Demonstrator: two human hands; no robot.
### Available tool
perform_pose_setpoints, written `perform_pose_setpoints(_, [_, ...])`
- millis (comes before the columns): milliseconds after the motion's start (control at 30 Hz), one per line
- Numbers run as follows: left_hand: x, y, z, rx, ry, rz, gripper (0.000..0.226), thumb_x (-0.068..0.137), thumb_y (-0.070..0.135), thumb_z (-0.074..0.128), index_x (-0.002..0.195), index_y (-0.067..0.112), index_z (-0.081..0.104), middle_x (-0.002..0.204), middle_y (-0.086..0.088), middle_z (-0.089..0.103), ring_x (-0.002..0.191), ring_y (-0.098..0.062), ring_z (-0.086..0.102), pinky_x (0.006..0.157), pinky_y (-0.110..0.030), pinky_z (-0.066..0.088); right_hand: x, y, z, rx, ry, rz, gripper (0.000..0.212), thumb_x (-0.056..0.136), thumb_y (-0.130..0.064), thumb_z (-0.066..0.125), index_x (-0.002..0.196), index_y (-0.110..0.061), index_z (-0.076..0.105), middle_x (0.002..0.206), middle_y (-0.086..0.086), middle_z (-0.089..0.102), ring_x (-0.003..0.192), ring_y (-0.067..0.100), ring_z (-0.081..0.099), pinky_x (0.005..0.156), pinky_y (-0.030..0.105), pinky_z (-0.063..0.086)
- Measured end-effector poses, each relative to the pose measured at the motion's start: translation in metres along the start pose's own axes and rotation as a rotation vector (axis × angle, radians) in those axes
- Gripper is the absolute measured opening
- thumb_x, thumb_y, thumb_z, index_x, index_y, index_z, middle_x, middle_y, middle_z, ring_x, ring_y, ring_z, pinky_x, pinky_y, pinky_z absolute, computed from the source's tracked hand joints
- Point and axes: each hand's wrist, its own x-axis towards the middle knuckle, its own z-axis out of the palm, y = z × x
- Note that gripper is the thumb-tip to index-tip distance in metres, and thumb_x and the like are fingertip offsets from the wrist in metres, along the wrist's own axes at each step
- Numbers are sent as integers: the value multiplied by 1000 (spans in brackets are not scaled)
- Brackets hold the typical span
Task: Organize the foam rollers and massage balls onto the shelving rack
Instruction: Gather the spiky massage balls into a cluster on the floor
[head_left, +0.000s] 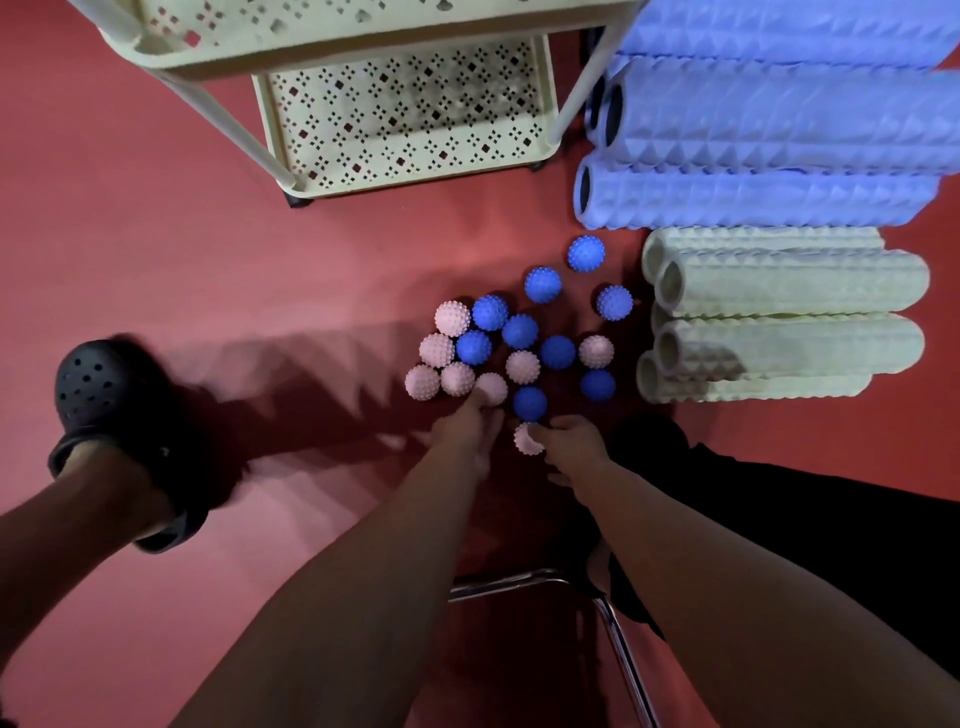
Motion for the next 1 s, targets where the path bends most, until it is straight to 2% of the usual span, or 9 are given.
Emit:
perform_pose_setpoints(167, [2,3,-6,257,-114,-18,32,97,22,62,125,8,57,110,-4,62,110,-22,58,86,-32,52,13,12,14,-5,17,-19,22,86,-13,77,81,-19,56,103,15,69,95,30,66,95,51,54])
perform_pose_setpoints(267, [1,5,-9,398,-105,12,33,95,26,64,124,12,58,109,0,63,111,-21,58,79,-31,52,18,15,10,-33,8,-16,20,84,-9,77,73,-17,61,95,17,70,89,31,67,93,51,55])
perform_pose_setpoints(367, [-3,7,-9,599,-22,72,41,83,42,70,108,10,66,95,-6,65,84,-20,63,66,-31,52,21,18,-5,-44,32,-26,11,84,-17,74,76,-11,69,86,15,69,86,34,69,90,54,56])
perform_pose_setpoints(433, [-4,10,-8,883,65,196,61,70,63,66,93,7,71,85,-12,70,72,-29,66,66,-31,52,17,18,-17,16,138,-101,18,77,-33,72,80,-16,69,87,12,72,88,34,70,87,53,56])
perform_pose_setpoints(533, [-16,14,1,1302,168,530,52,86,61,55,73,12,67,91,-16,72,93,-36,67,73,-31,44,4,-1,-32,79,305,-283,26,83,-34,75,99,-17,63,93,-2,67,92,21,66,87,36,53])
perform_pose_setpoints(600, [-30,21,15,1347,153,739,44,90,56,54,68,17,59,83,-9,71,89,-32,66,70,-34,46,6,-21,-38,4,358,-473,28,85,-30,75,105,-16,62,98,0,66,94,19,64,87,33,50])
perform_pose_setpoints(667, [-38,30,26,1351,120,880,36,88,55,56,78,21,59,83,-1,70,87,-26,66,73,-38,51,18,-43,-39,-118,383,-593,32,84,-31,74,110,-19,60,103,5,66,94,21,65,87,36,51])
perform_pose_setpoints(867, [-32,61,32,1487,40,1188,33,88,41,65,106,14,62,110,-10,59,97,-37,61,83,-45,49,48,-87,-35,-331,423,-577,26,84,-36,67,105,-22,59,106,6,67,97,28,65,82,39,52])
perform_pose_setpoints(1000, [-22,72,29,1512,59,1189,36,87,40,63,107,10,63,109,-13,58,98,-39,58,89,-46,47,59,-91,-35,-401,331,-561,21,87,-39,66,102,-25,62,105,2,70,99,27,65,82,37,50])
